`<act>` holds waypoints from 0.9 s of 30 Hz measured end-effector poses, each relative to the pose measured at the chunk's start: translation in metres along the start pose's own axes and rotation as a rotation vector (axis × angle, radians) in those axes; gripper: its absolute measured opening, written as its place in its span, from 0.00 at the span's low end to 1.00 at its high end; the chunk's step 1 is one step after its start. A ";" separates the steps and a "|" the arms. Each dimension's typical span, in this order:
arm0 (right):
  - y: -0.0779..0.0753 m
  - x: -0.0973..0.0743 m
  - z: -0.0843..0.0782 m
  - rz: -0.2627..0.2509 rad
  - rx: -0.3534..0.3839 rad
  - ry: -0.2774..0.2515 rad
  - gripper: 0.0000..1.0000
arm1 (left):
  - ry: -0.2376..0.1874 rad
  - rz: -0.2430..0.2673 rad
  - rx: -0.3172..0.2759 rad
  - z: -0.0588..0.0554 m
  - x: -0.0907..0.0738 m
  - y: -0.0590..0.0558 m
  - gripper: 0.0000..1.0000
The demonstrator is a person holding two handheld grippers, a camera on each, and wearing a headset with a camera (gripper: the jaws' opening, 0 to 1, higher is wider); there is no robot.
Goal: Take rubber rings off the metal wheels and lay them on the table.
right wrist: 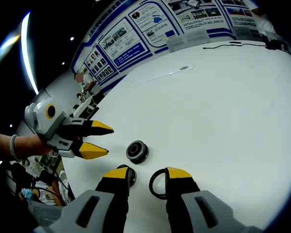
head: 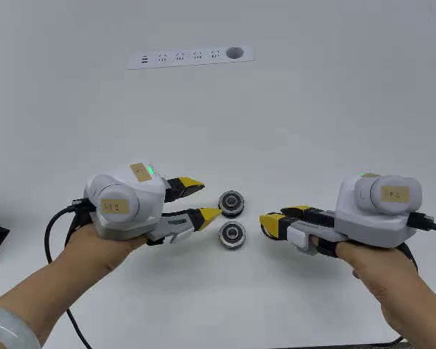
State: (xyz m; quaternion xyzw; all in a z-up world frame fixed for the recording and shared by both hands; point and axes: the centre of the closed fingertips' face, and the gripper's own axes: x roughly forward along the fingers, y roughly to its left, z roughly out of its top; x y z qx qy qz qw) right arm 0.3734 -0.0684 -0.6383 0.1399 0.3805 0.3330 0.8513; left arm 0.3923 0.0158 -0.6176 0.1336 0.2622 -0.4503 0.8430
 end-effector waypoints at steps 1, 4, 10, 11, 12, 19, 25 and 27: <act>0.001 0.001 0.000 0.003 0.002 -0.001 0.30 | 0.003 -0.002 0.006 0.000 0.001 0.000 0.30; 0.004 0.003 0.002 0.013 0.012 -0.003 0.30 | 0.017 -0.014 0.018 0.000 0.006 -0.002 0.26; 0.006 0.007 0.006 0.033 0.046 -0.015 0.30 | 0.055 -0.034 0.057 -0.002 0.016 -0.007 0.23; 0.006 0.008 0.006 0.036 0.049 -0.016 0.29 | 0.060 -0.036 0.061 -0.002 0.018 -0.008 0.23; 0.007 0.009 0.006 0.040 0.052 -0.015 0.29 | 0.072 -0.036 0.068 -0.003 0.019 -0.008 0.22; 0.010 0.012 0.007 0.053 0.069 -0.016 0.29 | 0.098 -0.043 0.092 0.000 0.030 -0.009 0.17; 0.011 0.014 0.007 0.058 0.072 -0.017 0.28 | 0.128 -0.056 0.115 -0.004 0.037 -0.009 0.17; 0.011 0.014 0.007 0.061 0.075 -0.017 0.28 | 0.137 -0.057 0.117 -0.006 0.038 -0.009 0.17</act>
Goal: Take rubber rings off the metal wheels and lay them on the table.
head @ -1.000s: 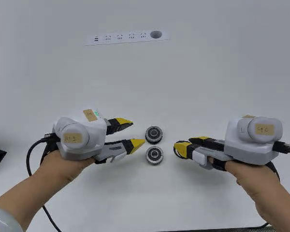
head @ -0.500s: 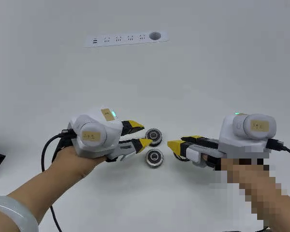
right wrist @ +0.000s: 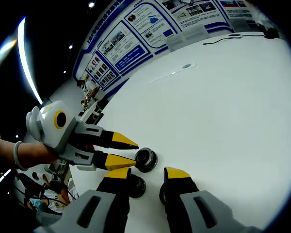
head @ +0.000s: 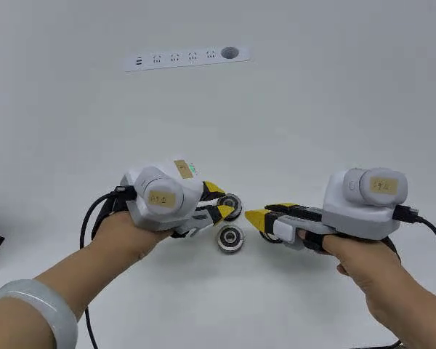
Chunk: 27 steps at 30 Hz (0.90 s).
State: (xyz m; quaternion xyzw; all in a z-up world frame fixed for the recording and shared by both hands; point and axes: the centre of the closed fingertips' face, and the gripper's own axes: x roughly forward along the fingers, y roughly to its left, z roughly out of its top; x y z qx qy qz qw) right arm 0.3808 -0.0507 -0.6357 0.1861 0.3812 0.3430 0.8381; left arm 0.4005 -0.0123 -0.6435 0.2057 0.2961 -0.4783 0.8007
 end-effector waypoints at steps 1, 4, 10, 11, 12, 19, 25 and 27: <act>0.000 0.000 0.000 0.000 0.000 0.000 0.28 | 0.003 0.000 0.001 -0.001 0.000 0.000 0.17; 0.000 0.001 0.000 0.003 0.005 0.000 0.28 | 0.015 -0.002 0.000 -0.003 0.002 0.000 0.17; 0.001 0.004 0.002 0.019 0.037 -0.008 0.28 | 0.032 -0.011 0.009 -0.006 0.006 0.000 0.16; 0.002 0.005 0.003 0.022 0.045 -0.011 0.28 | 0.033 -0.012 0.007 -0.006 0.007 0.000 0.16; 0.002 0.006 0.004 0.028 0.056 -0.016 0.28 | 0.033 -0.012 0.008 -0.006 0.007 0.000 0.16; 0.004 0.017 0.009 0.059 0.131 -0.026 0.29 | 0.029 -0.021 0.012 -0.006 0.008 -0.001 0.14; 0.003 0.025 0.008 0.072 0.153 -0.013 0.29 | 0.024 -0.024 0.012 -0.007 0.007 -0.001 0.13; 0.003 0.028 0.007 0.078 0.166 -0.007 0.29 | 0.021 -0.025 0.012 -0.007 0.007 -0.001 0.13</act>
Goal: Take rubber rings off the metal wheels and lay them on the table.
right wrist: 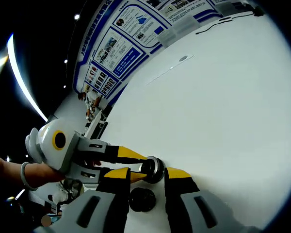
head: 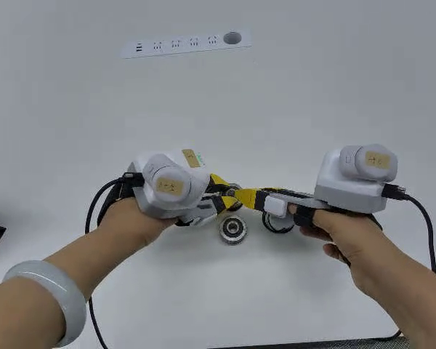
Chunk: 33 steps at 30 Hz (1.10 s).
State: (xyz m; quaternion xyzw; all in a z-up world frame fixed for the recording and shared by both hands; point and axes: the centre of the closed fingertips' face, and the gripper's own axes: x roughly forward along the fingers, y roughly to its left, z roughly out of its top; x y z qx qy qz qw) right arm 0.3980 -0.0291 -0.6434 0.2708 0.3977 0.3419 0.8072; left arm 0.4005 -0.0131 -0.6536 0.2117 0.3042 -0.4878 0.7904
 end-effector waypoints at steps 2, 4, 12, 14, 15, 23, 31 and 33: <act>-0.001 0.002 -0.001 0.002 0.009 0.003 0.29 | -0.003 0.000 0.002 0.000 0.000 0.000 0.13; -0.002 0.004 -0.003 0.003 0.024 0.011 0.29 | -0.007 0.001 0.000 0.000 0.000 0.000 0.13; -0.006 0.012 -0.006 0.014 0.091 0.031 0.30 | -0.017 0.001 -0.001 0.000 0.000 0.000 0.13; -0.003 0.012 -0.007 0.022 0.108 0.031 0.30 | -0.018 0.001 -0.001 0.000 0.000 0.001 0.13; -0.001 0.012 -0.008 0.029 0.119 0.033 0.30 | -0.019 0.002 -0.002 0.000 0.000 0.001 0.13; 0.002 0.010 -0.009 0.059 0.200 0.020 0.30 | -0.023 0.006 -0.011 0.000 0.000 0.000 0.13; 0.008 0.002 -0.006 0.060 0.174 0.017 0.25 | -0.023 0.007 -0.011 0.000 0.000 0.000 0.13; 0.007 -0.001 -0.003 0.057 0.161 0.002 0.19 | -0.020 0.007 -0.009 0.001 -0.001 -0.001 0.13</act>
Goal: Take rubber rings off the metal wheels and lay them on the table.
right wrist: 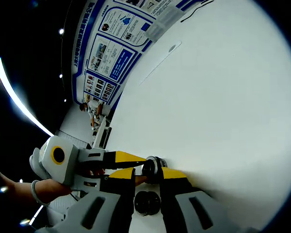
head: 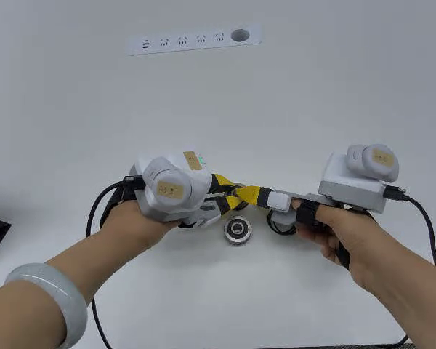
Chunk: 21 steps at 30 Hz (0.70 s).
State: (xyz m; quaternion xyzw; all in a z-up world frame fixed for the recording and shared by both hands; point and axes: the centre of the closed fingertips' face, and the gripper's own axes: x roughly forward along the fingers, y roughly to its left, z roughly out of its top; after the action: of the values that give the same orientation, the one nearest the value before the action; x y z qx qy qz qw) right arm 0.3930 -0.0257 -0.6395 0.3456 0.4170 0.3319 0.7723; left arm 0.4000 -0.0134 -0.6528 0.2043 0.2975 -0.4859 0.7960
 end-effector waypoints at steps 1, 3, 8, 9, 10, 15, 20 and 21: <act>0.000 -0.001 0.000 -0.001 -0.003 0.002 0.17 | 0.000 0.000 0.000 0.000 0.000 0.000 0.13; -0.003 -0.001 -0.002 -0.006 -0.016 0.006 0.15 | 0.000 0.000 -0.001 0.000 0.000 0.000 0.13; -0.007 0.001 -0.003 -0.036 -0.051 0.015 0.09 | 0.004 -0.002 0.002 -0.001 0.000 0.001 0.13; -0.008 0.001 -0.003 -0.043 -0.064 0.016 0.07 | 0.004 -0.002 0.003 -0.001 0.000 0.001 0.13; -0.012 0.001 -0.002 -0.056 -0.076 0.017 0.05 | 0.005 -0.004 0.003 -0.001 0.000 0.001 0.13; -0.012 0.002 -0.003 -0.068 -0.084 0.015 0.02 | 0.008 -0.003 0.002 -0.001 0.000 0.000 0.13; -0.008 0.003 -0.002 -0.072 -0.083 0.009 0.02 | 0.012 -0.005 0.003 -0.002 0.000 0.001 0.13; -0.008 0.003 -0.002 -0.072 -0.082 0.007 0.02 | 0.013 -0.005 0.004 -0.002 0.000 0.001 0.13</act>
State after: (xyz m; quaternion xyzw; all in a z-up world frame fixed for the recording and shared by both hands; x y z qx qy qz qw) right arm 0.3939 -0.0269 -0.6481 0.2973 0.4180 0.3222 0.7957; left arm 0.4002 -0.0118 -0.6541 0.2083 0.3023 -0.4873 0.7923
